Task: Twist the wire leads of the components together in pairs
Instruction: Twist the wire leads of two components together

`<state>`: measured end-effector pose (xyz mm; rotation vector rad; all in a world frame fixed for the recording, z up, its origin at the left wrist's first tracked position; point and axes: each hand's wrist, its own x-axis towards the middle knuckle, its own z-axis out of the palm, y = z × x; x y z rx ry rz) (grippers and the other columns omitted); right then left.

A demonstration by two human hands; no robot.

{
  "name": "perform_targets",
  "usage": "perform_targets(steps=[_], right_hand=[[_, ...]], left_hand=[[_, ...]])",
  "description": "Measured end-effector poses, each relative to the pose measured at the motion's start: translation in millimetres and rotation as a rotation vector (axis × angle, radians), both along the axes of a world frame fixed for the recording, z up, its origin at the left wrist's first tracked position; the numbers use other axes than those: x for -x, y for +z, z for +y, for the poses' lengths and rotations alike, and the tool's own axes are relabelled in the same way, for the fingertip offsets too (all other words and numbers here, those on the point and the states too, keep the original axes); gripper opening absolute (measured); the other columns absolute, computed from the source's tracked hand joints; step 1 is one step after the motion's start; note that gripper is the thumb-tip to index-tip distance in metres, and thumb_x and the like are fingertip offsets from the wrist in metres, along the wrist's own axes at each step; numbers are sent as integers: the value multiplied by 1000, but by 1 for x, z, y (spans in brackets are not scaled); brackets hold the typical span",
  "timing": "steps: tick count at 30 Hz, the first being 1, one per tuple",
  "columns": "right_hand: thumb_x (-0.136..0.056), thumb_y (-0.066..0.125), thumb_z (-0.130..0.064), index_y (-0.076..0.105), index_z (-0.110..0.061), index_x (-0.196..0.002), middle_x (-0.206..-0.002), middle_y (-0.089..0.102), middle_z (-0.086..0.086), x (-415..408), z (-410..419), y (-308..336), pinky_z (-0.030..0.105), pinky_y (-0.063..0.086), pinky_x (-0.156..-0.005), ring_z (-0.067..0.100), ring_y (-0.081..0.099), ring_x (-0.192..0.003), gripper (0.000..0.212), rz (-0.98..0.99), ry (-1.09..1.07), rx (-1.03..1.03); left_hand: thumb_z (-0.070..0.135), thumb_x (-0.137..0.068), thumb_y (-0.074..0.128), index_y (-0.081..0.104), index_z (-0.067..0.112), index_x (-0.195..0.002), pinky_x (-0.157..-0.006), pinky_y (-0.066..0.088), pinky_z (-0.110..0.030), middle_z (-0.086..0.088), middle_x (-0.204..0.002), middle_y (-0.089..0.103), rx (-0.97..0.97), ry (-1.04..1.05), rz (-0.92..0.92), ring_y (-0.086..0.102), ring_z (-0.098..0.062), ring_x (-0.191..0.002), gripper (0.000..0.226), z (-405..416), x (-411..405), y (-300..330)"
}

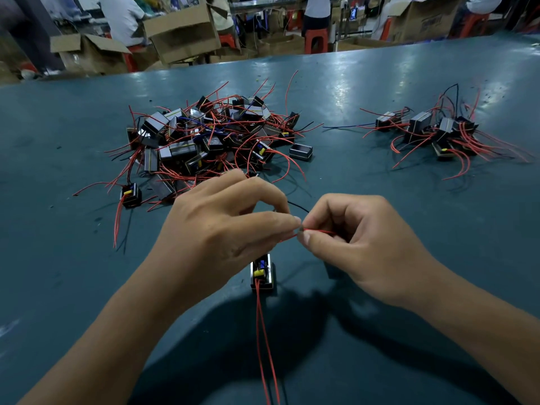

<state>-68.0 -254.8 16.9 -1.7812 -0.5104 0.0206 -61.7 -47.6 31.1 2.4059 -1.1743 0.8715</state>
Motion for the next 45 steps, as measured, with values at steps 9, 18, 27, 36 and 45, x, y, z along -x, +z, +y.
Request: perform_targets(steps=[9,18,27,36,45], right_hand=[[-86,70,2,63,-14,-71,-52,48,-14,2,0,-3,15,30,-47,1,35,-47,23,-15,71,-7],[-83,70,0,63,-16,-73,-53,49,-16,3,-1,-7,8,31,-49,2,41,-46,20,-223,-23,103],[-80,70,-6,62,-15,-73,-54,45,-19,4,3,-8,5,30,-53,-1,46,-52,14,-416,-112,257],[-83,70,-7,62,-19,-71,-54,50,-12,5,8,-15,11,30,-48,2,38,-47,19,-222,-137,144],[-88,70,-9,65,-13,-74,-56,55,-8,-8,4,-16,16,34,-48,5,43,-51,15,95,-120,-103]], left_hand=[[22,-101,59,79,14,-92,-61,45,-43,-6,-92,67,-46,-30,-31,53,-31,-70,23,1,-2,-1],[22,-99,58,68,9,-92,-73,45,-32,-1,-91,58,34,-19,184,52,-19,-81,18,-8,0,-8],[26,-90,56,56,25,-77,-58,32,-13,13,-68,48,277,118,663,44,-4,-62,13,-24,16,-4],[19,-92,63,61,16,-72,-45,27,-13,13,-50,41,486,171,860,35,-3,-44,20,-28,15,-10],[28,-95,66,64,30,-88,-51,33,-12,34,-70,55,273,143,759,40,-5,-52,7,-16,9,-9]])
